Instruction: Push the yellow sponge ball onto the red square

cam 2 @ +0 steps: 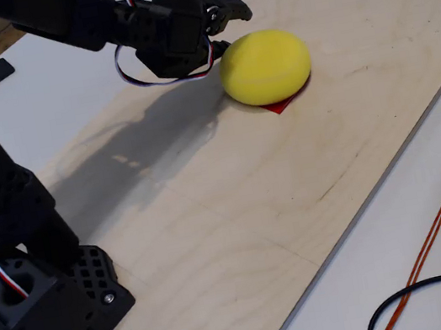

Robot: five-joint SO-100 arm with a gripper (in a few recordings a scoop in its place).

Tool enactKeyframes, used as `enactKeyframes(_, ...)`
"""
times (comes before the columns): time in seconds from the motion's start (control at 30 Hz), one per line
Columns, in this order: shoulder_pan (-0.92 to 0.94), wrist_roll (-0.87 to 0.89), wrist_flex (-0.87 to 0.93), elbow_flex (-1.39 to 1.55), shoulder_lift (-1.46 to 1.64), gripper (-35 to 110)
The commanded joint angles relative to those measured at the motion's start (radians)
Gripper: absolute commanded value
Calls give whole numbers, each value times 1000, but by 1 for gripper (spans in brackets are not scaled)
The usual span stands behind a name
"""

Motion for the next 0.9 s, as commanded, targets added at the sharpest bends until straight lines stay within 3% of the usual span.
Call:
enactKeyframes(0.0,11,8,-23,-6,46,17)
enactKeyframes(0.87,34,21,-23,35,100,17)
